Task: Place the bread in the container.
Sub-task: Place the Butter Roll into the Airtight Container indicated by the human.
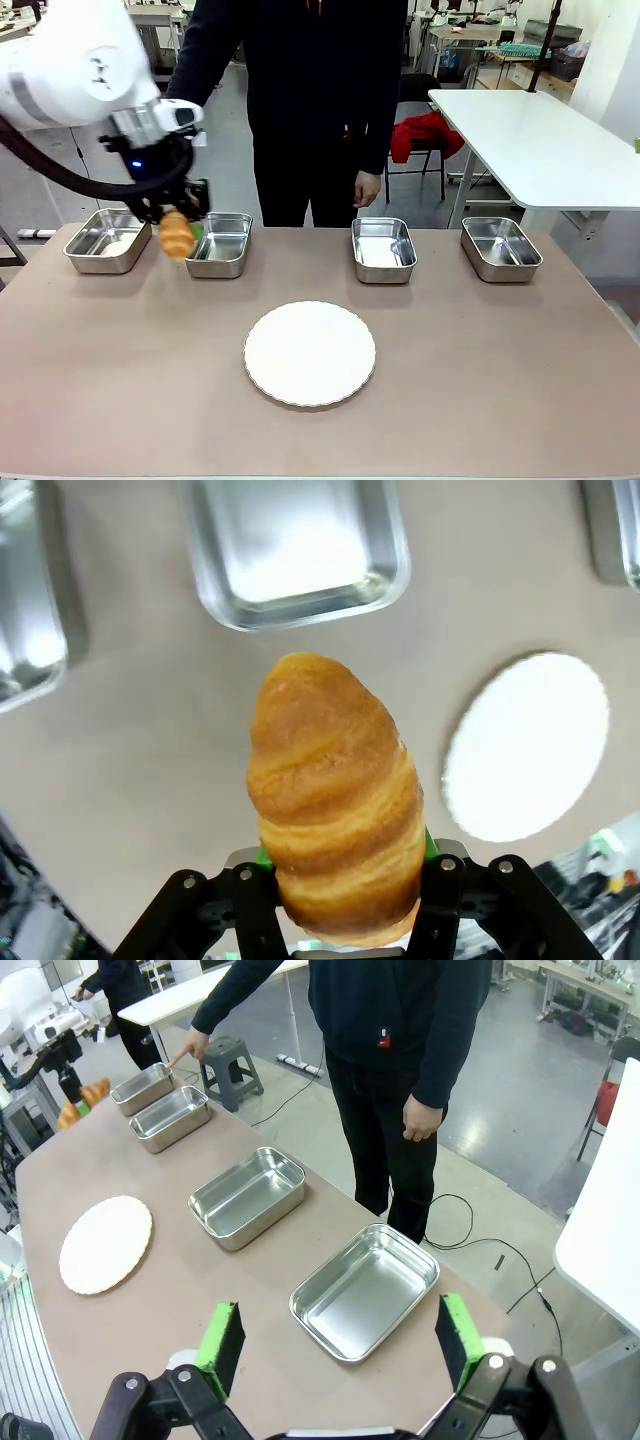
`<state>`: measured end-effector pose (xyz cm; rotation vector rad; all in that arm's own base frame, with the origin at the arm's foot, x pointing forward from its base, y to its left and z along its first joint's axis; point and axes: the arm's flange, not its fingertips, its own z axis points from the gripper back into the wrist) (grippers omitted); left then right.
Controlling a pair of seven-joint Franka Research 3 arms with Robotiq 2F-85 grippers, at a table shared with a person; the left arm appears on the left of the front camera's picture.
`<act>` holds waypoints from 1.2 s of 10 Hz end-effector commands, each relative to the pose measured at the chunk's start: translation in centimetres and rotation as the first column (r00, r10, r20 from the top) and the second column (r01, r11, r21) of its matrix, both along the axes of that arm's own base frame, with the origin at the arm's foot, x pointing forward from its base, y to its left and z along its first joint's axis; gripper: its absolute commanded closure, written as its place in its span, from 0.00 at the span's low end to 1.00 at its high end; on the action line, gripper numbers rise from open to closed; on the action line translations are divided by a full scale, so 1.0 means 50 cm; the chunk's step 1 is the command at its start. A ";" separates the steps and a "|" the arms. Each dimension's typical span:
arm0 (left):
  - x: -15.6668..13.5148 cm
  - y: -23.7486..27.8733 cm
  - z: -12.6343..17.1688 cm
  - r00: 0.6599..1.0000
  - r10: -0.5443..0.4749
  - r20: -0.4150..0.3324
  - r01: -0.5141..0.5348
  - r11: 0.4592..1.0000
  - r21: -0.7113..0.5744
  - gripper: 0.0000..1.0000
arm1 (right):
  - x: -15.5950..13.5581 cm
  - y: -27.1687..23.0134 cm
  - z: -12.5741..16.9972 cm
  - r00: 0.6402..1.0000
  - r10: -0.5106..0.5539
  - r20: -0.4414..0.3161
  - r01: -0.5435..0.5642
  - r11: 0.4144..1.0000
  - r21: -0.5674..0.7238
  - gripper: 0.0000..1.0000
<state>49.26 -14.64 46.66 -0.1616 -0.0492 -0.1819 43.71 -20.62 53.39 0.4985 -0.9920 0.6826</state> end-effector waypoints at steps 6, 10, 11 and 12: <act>0.020 0.051 0.003 0.999 -0.033 0.029 0.033 0.999 0.000 0.51 | -0.004 0.001 0.002 1.000 0.008 0.005 -0.007 1.000 -0.005 0.00; 0.225 0.248 -0.002 0.998 -0.003 0.066 0.007 0.998 -0.064 0.51 | -0.004 0.001 0.002 1.000 0.008 0.005 -0.007 1.000 -0.005 0.00; 0.262 0.299 -0.024 0.998 -0.030 0.055 0.032 0.999 -0.034 0.51 | -0.004 0.001 0.002 1.000 0.008 0.005 -0.007 1.000 -0.005 0.00; 0.278 0.322 -0.042 0.994 -0.104 0.045 0.104 0.995 0.001 0.51 | -0.004 0.001 0.002 1.000 0.008 0.005 -0.007 1.000 -0.005 0.00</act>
